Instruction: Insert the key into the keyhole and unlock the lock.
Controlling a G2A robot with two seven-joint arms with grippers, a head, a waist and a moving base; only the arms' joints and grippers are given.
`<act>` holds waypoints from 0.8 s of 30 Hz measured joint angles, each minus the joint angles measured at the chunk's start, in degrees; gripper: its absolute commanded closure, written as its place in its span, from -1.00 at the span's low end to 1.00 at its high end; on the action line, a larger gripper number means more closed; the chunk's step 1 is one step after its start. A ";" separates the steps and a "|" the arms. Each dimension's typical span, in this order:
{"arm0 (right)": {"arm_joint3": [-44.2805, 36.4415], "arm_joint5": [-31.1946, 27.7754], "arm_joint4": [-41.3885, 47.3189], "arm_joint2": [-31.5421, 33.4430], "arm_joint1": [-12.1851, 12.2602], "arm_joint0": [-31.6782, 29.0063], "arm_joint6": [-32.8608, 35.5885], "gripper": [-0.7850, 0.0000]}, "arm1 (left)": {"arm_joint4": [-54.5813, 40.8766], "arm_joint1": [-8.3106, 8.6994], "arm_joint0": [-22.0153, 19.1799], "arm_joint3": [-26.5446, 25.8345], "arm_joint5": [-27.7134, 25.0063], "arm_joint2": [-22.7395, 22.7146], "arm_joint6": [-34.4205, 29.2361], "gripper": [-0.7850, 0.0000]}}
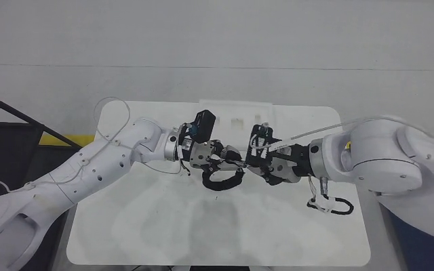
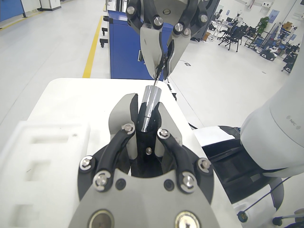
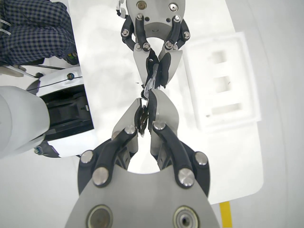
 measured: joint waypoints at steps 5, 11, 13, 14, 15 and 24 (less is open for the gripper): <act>1.66 5.32 3.72 0.63 -0.21 -1.04 0.14 1.00 | 0.77 0.24 0.02 -0.09 0.01 0.00 0.64 1.00; 2.90 10.74 7.42 1.77 -0.22 -2.59 0.65 1.00 | 1.55 0.47 0.00 -0.25 0.00 0.00 1.44 1.00; 3.01 11.86 8.11 2.19 -0.19 -3.08 0.52 0.95 | 1.73 0.54 0.00 -0.32 0.00 0.00 1.63 1.00; 2.91 12.28 8.30 2.47 -0.18 -3.36 0.43 0.76 | 1.86 0.59 -0.01 -0.37 0.00 0.00 1.75 1.00; 2.80 12.37 8.29 2.66 -0.17 -3.53 0.43 0.40 | 1.94 0.63 -0.01 -0.40 0.00 0.00 1.82 1.00; 2.86 9.45 8.42 5.50 0.15 -4.59 1.43 -1.00 | 3.71 1.03 0.43 1.03 0.00 0.00 -2.18 1.00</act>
